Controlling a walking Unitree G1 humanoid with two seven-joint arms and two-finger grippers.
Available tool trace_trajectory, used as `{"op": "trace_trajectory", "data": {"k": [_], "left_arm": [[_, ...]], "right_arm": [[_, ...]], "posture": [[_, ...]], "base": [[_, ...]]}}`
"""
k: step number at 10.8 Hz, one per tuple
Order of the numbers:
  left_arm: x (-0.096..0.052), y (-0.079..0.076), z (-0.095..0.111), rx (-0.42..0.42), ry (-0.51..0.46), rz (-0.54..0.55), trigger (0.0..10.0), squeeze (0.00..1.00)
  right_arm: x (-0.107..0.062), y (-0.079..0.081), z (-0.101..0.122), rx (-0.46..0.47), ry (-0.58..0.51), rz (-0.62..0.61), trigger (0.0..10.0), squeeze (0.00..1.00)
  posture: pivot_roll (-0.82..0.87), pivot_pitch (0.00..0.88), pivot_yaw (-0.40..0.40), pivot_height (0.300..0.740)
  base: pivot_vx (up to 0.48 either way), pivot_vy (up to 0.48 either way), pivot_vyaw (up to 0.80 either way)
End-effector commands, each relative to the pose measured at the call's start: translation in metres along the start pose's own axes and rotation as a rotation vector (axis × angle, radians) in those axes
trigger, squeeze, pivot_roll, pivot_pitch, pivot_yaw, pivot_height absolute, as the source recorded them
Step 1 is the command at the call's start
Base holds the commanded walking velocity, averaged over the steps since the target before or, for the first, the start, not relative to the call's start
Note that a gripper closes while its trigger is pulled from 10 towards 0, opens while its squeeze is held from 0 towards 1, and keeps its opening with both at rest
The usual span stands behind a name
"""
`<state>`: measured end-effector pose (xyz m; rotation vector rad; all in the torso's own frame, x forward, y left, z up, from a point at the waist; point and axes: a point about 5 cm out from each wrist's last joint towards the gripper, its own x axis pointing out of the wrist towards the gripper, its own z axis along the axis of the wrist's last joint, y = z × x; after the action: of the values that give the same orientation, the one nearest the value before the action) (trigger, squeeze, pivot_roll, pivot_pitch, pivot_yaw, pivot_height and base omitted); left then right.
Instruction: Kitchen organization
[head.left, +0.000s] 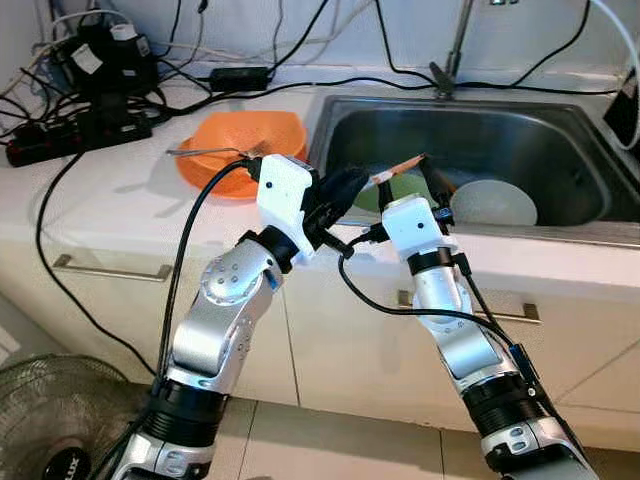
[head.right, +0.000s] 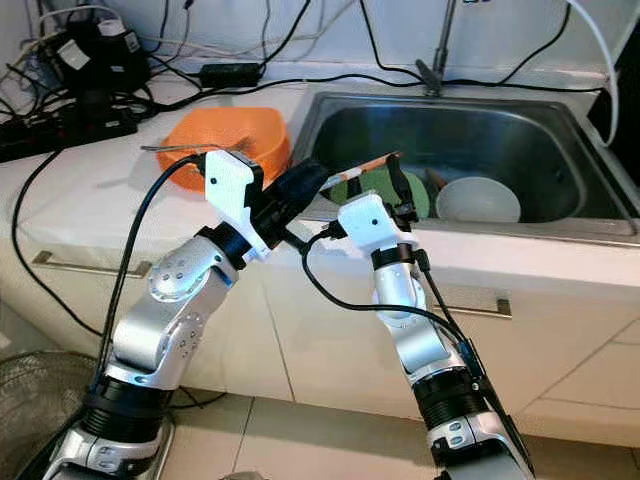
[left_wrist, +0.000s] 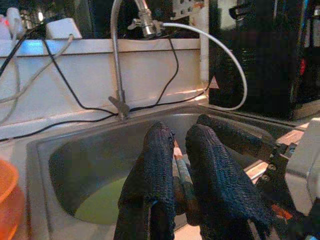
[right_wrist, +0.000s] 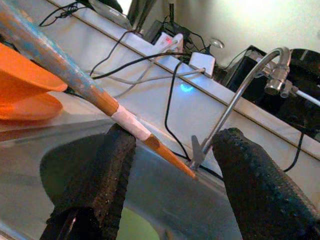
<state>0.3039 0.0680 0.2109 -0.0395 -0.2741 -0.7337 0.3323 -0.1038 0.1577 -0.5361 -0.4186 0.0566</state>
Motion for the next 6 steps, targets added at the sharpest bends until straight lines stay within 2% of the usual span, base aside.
{"op": "trace_trajectory", "data": {"k": [1, 6], "left_arm": [[-0.0011, -0.0020, 0.0015, 0.010, 0.008, -0.027, 10.0, 0.00], [-0.0024, -0.0032, 0.0076, 0.021, 0.021, -0.076, 10.0, 0.00]], "right_arm": [[0.0053, 0.0003, 0.0044, -0.004, -0.017, -0.005, 10.0, 0.00], [0.0049, 0.0101, 0.0074, -0.039, -0.043, 0.047, 10.0, 0.00]], "posture": [[0.13, 0.000, 0.068, 0.740], [0.14, 0.000, 0.068, 0.740]], "base": [[0.000, 0.000, 0.00], [0.000, 0.000, 0.00]]}}
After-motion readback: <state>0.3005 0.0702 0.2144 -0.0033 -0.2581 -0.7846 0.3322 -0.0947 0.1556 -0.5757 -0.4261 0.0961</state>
